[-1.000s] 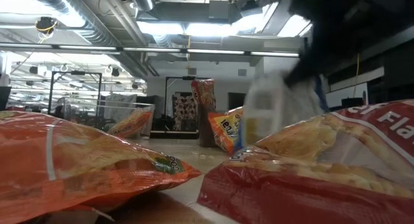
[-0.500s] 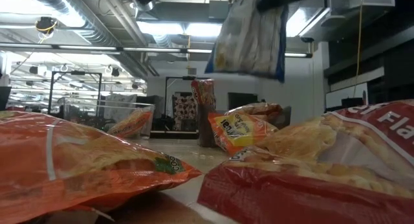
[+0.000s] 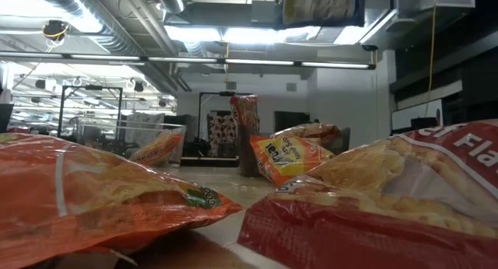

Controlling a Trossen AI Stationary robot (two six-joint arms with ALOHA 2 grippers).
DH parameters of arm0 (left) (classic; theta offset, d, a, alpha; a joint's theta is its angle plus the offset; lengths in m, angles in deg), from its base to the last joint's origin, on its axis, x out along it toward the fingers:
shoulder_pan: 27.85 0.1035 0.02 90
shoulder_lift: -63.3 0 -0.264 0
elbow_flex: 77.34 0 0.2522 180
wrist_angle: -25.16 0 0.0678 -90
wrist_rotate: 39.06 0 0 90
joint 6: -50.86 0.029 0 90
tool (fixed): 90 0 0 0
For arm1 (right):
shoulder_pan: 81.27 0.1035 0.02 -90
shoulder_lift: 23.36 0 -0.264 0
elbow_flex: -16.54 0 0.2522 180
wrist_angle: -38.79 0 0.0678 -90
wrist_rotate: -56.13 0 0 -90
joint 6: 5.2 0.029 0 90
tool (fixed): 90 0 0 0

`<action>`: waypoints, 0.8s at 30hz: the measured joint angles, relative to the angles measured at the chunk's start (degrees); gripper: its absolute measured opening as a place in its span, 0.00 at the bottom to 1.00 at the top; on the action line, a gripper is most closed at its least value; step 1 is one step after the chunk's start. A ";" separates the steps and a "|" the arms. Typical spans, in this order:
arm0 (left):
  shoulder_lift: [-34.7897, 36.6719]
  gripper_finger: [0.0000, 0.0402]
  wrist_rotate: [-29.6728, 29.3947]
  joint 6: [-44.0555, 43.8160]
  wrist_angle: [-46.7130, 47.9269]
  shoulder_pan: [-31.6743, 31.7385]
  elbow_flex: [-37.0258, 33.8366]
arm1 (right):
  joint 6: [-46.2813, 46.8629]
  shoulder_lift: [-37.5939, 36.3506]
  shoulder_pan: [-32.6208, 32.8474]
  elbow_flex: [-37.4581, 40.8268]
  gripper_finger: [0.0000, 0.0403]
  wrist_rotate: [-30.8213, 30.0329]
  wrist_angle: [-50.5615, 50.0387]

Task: Sort Maruchan noodles
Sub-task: Put the blue noodle pack into the bottom transparent bin

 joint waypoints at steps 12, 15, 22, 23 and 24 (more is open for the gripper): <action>0.05 0.40 -3.36 12.32 3.24 0.90 0.00 | -4.06 -0.02 -0.10 -4.69 0.00 -0.11 -0.60; 0.03 0.40 -5.68 17.15 6.92 1.53 -0.02 | -4.04 -0.02 -0.10 -5.87 0.00 1.14 -0.63; 0.03 0.40 -2.62 26.95 6.47 2.66 -0.02 | -3.84 -0.04 -0.17 -7.02 0.00 6.36 1.35; 0.03 0.40 -0.89 28.23 6.05 2.97 -0.02 | -3.75 -0.04 -0.17 -7.02 0.00 6.65 1.43; 0.03 0.40 1.08 29.28 5.42 3.23 -0.02 | -3.60 -0.04 -0.17 -7.02 0.00 6.94 1.45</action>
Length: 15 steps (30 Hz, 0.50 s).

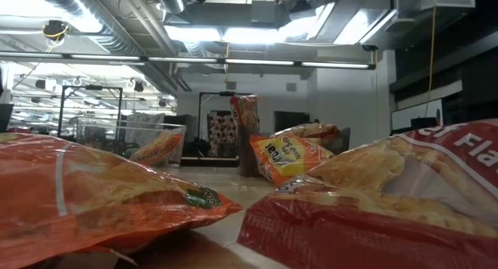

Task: Sort Maruchan noodles
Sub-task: Put the blue noodle pack into the bottom transparent bin

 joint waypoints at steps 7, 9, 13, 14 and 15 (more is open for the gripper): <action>-0.90 0.40 3.23 3.78 -0.65 1.77 -0.07 | 0.05 0.00 0.00 0.00 0.00 2.25 2.01; -1.46 0.40 5.17 3.81 -2.73 2.70 0.04 | 0.05 0.00 0.00 0.00 0.00 2.51 2.23; -3.25 0.40 9.56 4.27 -6.42 3.82 -0.04 | 0.05 0.00 0.00 0.00 0.00 3.92 2.61; -3.95 0.40 10.64 4.43 -7.87 4.32 0.11 | 0.05 0.00 0.00 0.00 0.00 4.09 2.74; -4.44 0.40 11.52 4.98 -7.93 4.55 0.06 | 0.01 0.00 0.00 0.00 0.00 4.14 2.67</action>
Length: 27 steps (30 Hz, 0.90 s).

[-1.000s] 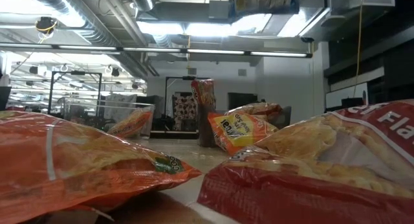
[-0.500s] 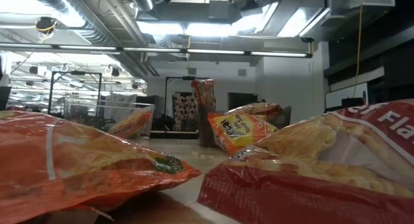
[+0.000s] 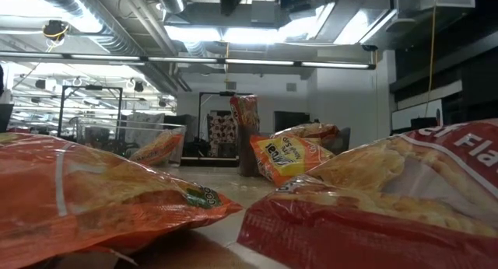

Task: Sort Maruchan noodles
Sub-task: Put the blue noodle pack into the bottom transparent bin

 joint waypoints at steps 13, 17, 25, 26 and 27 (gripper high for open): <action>-5.68 0.39 8.06 2.44 -6.21 0.84 -0.06 | -0.08 0.00 -0.02 0.00 0.00 0.03 -0.13; -5.68 0.35 8.17 2.41 -7.76 0.72 -0.06 | 0.24 0.00 -0.02 0.00 0.00 0.01 -0.12; -5.68 0.18 8.15 2.34 -9.18 0.51 -0.06 | 1.51 0.00 -0.04 0.02 0.00 0.32 -0.27; -5.68 0.15 8.14 2.33 -9.25 0.52 -0.06 | 1.56 0.00 -0.04 0.02 0.00 0.85 -0.29; -5.68 0.13 8.11 2.35 -9.31 0.52 -0.06 | 1.63 0.00 -0.04 0.02 0.00 1.66 -0.31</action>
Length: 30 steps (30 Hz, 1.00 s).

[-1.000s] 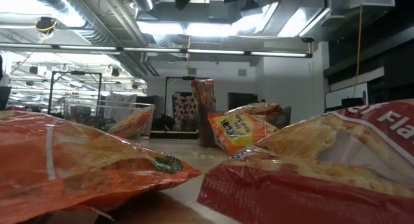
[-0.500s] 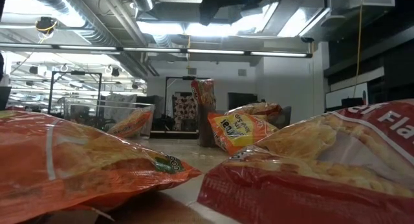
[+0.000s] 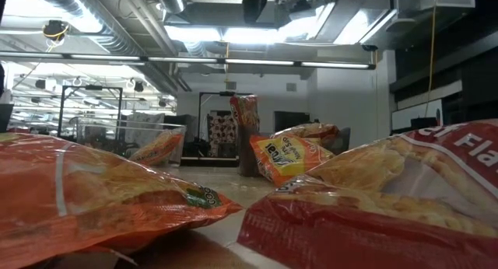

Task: Sort Maruchan noodles
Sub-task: Put the blue noodle pack into the bottom transparent bin

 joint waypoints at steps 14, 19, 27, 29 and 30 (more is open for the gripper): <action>0.24 0.04 -0.45 -1.97 3.41 -1.44 0.00 | -0.52 -0.95 0.18 0.06 0.29 -0.09 -0.38; 0.65 0.03 -1.70 -3.43 7.69 -2.43 0.00 | -1.40 -3.62 1.98 0.07 0.45 -1.27 -0.40; 3.83 0.03 -11.64 -7.21 19.34 -4.51 0.01 | -2.35 -8.70 7.09 0.07 0.54 -12.14 -1.75; 5.31 0.03 -14.31 -9.55 23.87 -5.27 0.02 | -2.35 -9.72 8.37 0.07 0.54 -15.35 -2.17; 6.01 0.03 -15.04 -10.91 25.64 -5.71 0.02 | -2.36 -10.15 9.02 0.07 0.54 -16.82 -2.40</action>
